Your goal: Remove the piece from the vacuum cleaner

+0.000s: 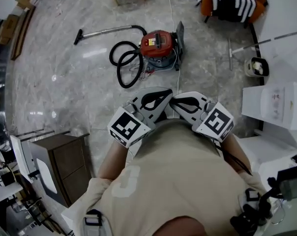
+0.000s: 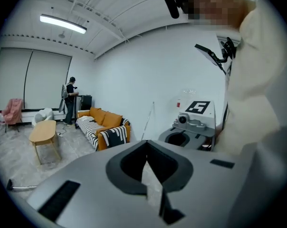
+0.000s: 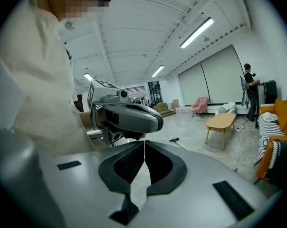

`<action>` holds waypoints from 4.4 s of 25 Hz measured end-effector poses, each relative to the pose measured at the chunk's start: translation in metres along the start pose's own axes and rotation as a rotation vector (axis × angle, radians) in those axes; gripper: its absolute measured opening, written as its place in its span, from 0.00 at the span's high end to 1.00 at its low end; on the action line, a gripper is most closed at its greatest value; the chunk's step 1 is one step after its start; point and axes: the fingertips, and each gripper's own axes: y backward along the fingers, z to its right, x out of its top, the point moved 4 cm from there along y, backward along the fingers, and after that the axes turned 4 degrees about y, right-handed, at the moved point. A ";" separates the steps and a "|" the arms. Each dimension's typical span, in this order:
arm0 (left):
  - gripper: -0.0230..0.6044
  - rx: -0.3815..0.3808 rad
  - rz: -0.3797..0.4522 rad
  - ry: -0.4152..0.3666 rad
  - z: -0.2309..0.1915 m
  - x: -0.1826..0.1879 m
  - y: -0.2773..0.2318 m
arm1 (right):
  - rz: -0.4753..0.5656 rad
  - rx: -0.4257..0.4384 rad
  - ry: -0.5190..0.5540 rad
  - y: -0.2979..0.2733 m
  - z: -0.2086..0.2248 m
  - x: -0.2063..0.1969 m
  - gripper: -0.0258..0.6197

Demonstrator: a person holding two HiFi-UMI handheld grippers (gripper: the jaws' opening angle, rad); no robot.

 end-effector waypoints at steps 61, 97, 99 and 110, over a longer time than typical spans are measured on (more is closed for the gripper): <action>0.96 0.044 -0.054 0.051 -0.169 0.055 -0.103 | 0.131 0.030 -0.104 -0.030 0.203 0.037 0.96; 0.96 0.089 -0.112 0.071 -0.265 0.032 -0.127 | 0.014 -0.120 -0.269 -0.047 0.284 0.011 0.96; 0.96 0.095 -0.127 0.076 -0.285 0.025 -0.119 | -0.017 -0.128 -0.302 -0.067 0.290 0.015 0.96; 0.96 0.021 -0.247 0.022 -0.371 -0.013 -0.107 | -0.190 -0.347 -0.583 -0.128 0.346 -0.006 0.96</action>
